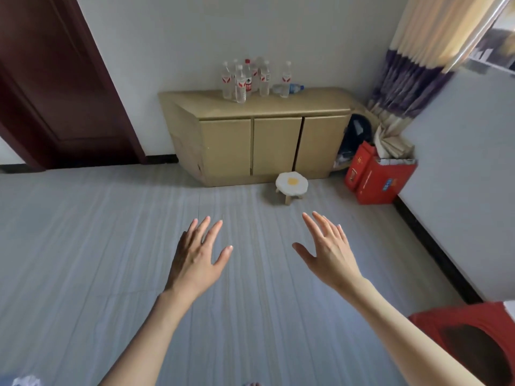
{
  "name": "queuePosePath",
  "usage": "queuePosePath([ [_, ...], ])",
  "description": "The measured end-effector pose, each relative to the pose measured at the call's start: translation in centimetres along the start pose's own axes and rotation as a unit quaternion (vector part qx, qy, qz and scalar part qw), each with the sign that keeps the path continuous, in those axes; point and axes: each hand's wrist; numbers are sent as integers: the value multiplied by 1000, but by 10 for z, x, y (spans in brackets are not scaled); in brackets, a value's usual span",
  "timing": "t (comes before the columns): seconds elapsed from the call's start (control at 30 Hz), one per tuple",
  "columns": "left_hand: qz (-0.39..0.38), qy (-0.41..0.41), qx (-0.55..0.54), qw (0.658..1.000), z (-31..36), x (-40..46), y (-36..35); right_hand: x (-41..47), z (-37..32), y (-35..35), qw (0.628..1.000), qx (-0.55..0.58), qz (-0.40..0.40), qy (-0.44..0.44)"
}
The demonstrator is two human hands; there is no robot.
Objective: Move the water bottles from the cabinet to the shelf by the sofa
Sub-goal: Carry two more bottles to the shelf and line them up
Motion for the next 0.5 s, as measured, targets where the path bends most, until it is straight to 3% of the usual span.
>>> queuePosePath([
  [0.2,2,-20,-6,1000,-6,132,-36,132,30,-17,1000,0,13,-5],
  [0.5,-7,32,-9,999,-36,312,-111,337,87,-77,999,18,-20,21],
])
Point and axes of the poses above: each hand's wrist, its own x-axis towards the middle knuckle, its own y-axis out of the back of the hand, z = x × y, and after that the axes turned 7 degrees about z, right-handed
